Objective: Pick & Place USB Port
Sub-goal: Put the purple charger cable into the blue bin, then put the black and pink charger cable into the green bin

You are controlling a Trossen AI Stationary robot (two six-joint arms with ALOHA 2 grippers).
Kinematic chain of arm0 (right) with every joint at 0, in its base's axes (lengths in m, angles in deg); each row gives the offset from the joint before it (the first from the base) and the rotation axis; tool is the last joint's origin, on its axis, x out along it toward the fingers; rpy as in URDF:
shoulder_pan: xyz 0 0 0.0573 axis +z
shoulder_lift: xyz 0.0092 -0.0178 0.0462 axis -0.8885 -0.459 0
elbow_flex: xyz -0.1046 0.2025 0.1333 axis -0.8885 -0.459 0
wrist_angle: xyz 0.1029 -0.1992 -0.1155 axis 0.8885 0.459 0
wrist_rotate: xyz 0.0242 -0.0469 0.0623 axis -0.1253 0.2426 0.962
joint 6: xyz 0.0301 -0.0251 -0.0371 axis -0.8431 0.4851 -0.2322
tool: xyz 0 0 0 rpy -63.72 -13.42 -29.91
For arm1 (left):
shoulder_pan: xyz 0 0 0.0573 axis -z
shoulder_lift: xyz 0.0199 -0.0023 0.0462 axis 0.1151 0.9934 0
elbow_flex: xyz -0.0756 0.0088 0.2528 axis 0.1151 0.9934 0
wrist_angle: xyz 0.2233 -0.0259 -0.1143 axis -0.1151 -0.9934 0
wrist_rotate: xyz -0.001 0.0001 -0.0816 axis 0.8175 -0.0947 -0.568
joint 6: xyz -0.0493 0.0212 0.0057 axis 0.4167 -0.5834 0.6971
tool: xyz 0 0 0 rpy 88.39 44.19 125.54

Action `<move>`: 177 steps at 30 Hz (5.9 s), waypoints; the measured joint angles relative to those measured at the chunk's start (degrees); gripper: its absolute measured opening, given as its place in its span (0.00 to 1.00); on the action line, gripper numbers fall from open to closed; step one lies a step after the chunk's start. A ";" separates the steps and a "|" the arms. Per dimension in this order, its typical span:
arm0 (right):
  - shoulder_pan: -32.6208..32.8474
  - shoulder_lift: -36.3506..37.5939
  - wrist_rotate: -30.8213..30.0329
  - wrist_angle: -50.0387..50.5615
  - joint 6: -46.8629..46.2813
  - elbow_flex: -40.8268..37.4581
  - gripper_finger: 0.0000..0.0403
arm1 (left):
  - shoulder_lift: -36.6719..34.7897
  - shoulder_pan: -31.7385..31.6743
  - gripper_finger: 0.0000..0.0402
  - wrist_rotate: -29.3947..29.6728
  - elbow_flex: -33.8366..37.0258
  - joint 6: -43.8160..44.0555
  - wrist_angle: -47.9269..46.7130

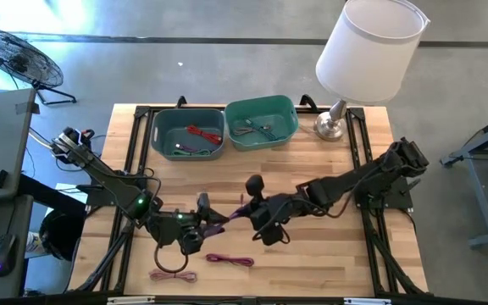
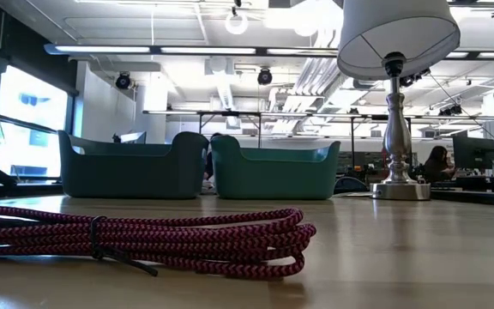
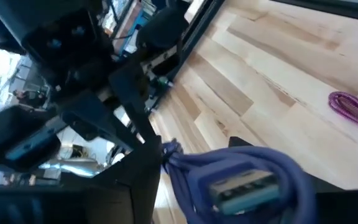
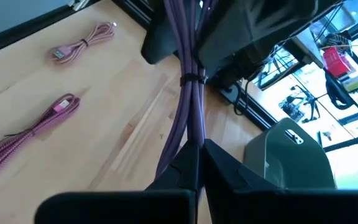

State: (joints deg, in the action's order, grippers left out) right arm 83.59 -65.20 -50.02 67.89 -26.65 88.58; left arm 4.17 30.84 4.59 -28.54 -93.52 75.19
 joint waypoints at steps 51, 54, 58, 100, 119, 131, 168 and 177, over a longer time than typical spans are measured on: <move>2.68 0.01 -18.19 15.24 -13.59 0.07 0.38 | -8.22 -53.57 0.37 -13.70 -0.06 17.23 -49.87; 2.68 0.01 -18.22 15.27 -14.42 0.07 0.38 | -8.22 -53.59 0.47 -15.82 -0.06 18.24 -49.99; 2.99 0.04 -15.90 15.82 -16.39 0.07 0.38 | -8.24 -53.59 0.54 -26.91 -0.06 20.81 -51.11; 13.88 -13.01 6.32 4.07 -40.14 0.00 0.38 | 5.36 10.16 0.52 -17.42 -0.06 62.03 -22.96; 16.36 -12.90 4.85 5.17 -40.68 0.06 0.38 | 24.41 -1.39 0.52 -30.47 -0.04 57.16 -15.99; 17.07 -12.86 4.64 7.18 -41.22 0.06 0.38 | 26.48 -4.13 0.52 -42.62 -0.02 55.78 -11.12; 19.35 -12.84 -1.25 7.59 -38.88 0.06 0.38 | 26.73 -3.50 0.00 -34.29 -10.71 49.70 -20.50; 24.72 -12.82 -19.84 8.46 -32.75 0.07 0.38 | 26.71 0.72 0.00 -9.52 -32.33 49.88 -53.04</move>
State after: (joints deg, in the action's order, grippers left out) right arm 108.31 -78.01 -69.86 76.35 -59.40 88.65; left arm 30.88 31.57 -4.93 -60.87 -43.65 22.15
